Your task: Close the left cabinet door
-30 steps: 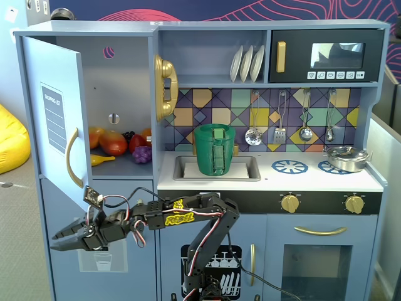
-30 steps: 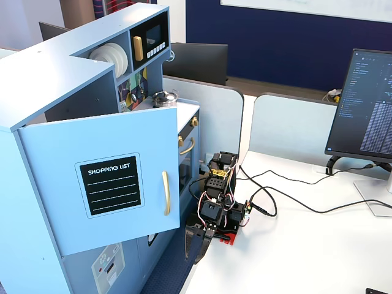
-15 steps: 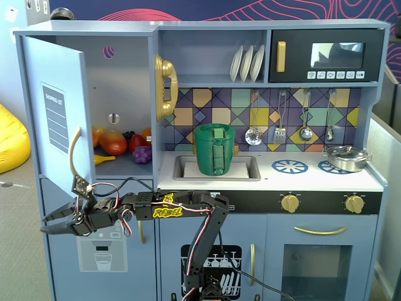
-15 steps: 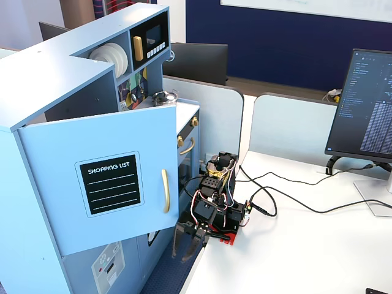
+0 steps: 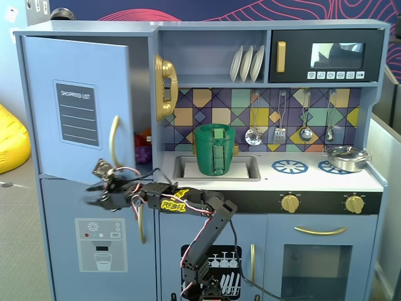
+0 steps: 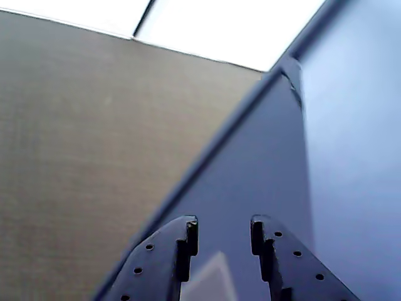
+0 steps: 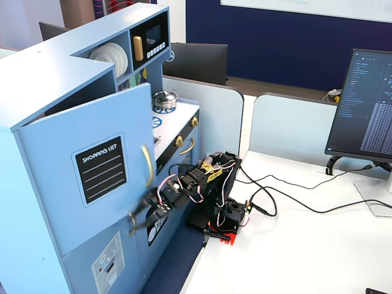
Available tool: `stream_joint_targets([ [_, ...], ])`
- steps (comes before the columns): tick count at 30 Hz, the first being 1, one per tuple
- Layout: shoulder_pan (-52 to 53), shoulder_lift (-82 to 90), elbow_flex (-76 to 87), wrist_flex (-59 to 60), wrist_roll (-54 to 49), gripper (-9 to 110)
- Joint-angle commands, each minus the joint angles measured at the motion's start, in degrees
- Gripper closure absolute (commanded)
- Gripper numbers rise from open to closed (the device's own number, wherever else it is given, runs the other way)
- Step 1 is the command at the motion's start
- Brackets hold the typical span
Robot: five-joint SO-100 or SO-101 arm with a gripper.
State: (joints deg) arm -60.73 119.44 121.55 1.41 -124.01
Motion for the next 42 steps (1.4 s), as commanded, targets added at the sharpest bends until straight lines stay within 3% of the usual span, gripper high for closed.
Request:
stream_joint_targets([
  [1,9.5,3.7,-0.3,-3.6,-2.6,102],
  [7,16.2,1.4,-1.4,-7.6,-3.6,102],
  [12,13.6,6.2,1.8,-5.4,1.1,102],
  [16,10.4,17.3,8.5,6.9,8.2,102],
  [19,13.8,25.5,15.3,14.6,12.7,102],
  [28,48.2,43.5,31.8,49.6,23.6,102],
  [32,57.3,50.5,38.7,61.1,30.1,102],
  [36,59.7,55.8,43.9,70.4,38.6,102],
  [42,61.1,60.1,50.0,77.0,39.4,102],
])
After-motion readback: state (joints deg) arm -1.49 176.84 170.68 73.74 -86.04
